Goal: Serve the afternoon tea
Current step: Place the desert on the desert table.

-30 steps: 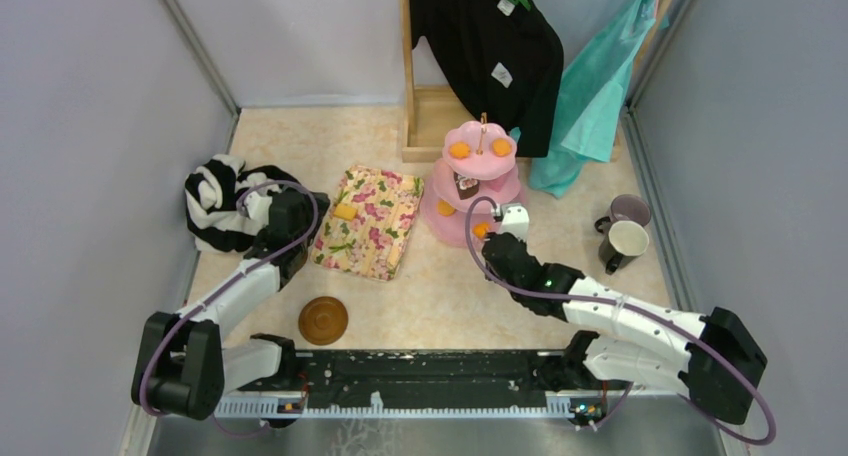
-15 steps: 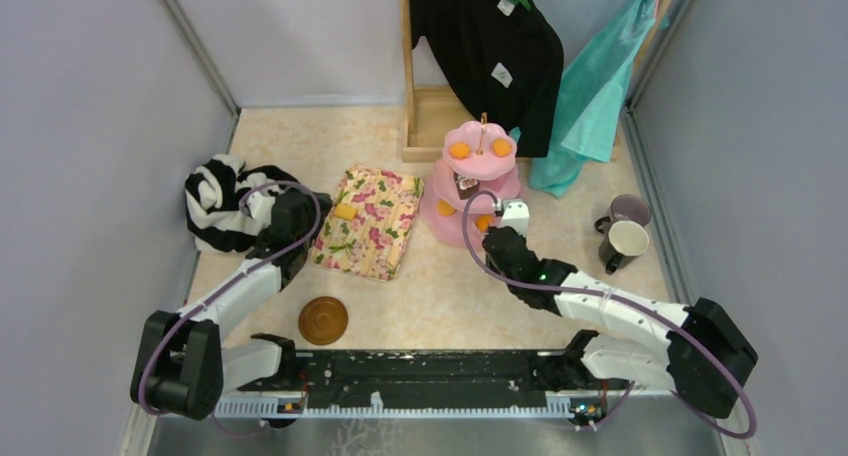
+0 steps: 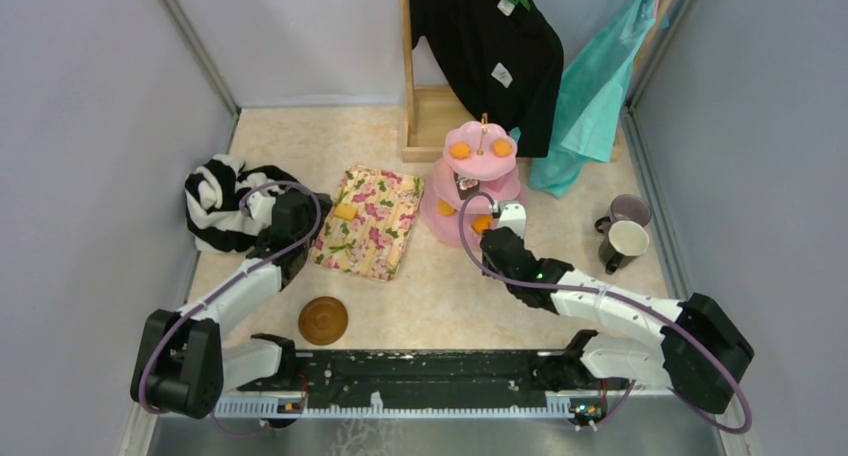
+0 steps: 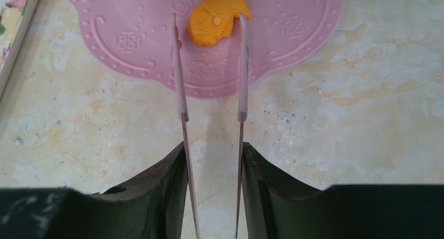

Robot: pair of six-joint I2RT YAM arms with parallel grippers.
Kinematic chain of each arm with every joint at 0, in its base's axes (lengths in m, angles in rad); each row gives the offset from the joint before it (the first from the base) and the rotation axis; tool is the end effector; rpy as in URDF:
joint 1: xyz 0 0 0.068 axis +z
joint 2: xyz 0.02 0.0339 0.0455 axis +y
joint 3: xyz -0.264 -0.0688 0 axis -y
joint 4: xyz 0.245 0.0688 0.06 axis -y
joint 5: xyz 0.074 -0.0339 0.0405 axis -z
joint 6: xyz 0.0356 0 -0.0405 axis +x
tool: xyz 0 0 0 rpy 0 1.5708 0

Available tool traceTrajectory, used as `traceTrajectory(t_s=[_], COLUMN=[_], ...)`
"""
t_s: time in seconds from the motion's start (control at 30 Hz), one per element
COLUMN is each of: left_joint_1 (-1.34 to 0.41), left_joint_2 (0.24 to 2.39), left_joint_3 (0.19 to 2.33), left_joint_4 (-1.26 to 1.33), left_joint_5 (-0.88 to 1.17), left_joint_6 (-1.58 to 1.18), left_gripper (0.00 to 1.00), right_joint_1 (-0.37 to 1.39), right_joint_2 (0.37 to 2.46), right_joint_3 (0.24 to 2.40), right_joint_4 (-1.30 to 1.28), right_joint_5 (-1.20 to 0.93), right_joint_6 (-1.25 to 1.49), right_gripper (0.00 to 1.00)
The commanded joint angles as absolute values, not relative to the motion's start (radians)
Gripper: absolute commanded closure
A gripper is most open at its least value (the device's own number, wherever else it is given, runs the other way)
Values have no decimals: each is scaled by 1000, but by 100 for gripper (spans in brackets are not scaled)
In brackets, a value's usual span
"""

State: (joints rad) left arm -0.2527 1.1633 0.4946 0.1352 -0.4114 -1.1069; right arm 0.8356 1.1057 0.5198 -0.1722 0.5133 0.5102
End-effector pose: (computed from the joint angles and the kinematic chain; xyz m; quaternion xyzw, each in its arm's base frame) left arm 0.2327 -0.0454 0.1968 -0.4443 0.7319 -0.1671 0.4889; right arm 0.1573 0.1479 0.1918 -0.0449 0.8930 0.0559 0.4443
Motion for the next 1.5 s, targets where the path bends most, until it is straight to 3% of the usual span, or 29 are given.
traceTrajectory(t_s=[0.0, 0.87, 1.47], left_joint_1=[-258, -259, -259], left_joint_2=[1166, 1113, 1085], left_joint_3=[500, 479, 476], left_joint_4=[159, 137, 129], left_joint_5=[-425, -451, -484], left_joint_6=[-1102, -1107, -1072], left_gripper=[10, 10, 10], right_joint_1=[837, 874, 1095], right_joint_2=[1063, 908, 963], right_joint_3=[568, 594, 711], right_joint_4=[-162, -235, -243], right_joint_5=[524, 553, 666], right_joint_6=[523, 466, 395], right_gripper=[61, 66, 67])
